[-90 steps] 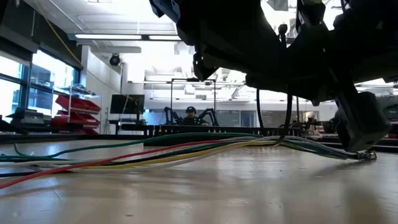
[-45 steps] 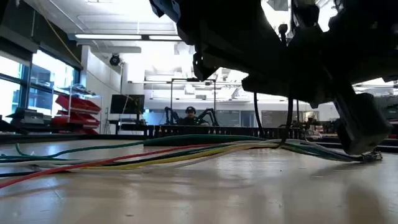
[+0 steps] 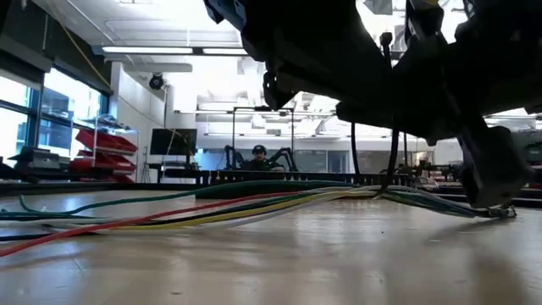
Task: Ziptie cables
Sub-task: Wrap the colored loose cables with the black zip tie
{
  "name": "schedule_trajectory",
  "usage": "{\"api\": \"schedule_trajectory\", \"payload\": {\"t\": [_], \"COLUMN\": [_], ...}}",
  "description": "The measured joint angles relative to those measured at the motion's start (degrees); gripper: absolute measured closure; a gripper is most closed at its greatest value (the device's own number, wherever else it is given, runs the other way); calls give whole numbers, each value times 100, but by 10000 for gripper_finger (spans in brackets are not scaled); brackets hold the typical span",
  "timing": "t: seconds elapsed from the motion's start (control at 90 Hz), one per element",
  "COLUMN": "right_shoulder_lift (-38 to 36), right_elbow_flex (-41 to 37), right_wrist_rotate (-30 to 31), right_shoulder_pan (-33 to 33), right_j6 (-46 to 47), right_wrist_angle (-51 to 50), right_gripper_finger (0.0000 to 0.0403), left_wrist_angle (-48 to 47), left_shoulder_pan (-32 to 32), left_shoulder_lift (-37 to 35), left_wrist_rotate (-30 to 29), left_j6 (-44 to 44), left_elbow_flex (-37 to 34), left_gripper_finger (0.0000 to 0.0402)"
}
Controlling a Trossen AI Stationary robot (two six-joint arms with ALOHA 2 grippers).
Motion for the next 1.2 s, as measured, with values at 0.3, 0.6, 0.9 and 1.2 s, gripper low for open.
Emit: {"api": "schedule_trajectory", "payload": {"t": [0.3,0.6,0.9,1.2], "right_shoulder_lift": [0,0,0,0], "right_elbow_flex": [69,153,153,153], "right_wrist_rotate": [-64,-111,-109,-107], "right_shoulder_pan": [40,57,186,216], "right_j6": [-134,-316,-490,-933], "right_wrist_angle": [-2,-15,-17,-15], "right_gripper_finger": [403,403,403,403], "left_wrist_angle": [11,9,9,215], "left_shoulder_pan": [-2,-1,-1,11], "left_shoulder_lift": [0,0,0,0], "left_wrist_rotate": [0,0,-13,62], "left_j6": [-4,-5,-4,-4], "left_elbow_flex": [0,0,0,0], "left_gripper_finger": [402,402,402,402]}}
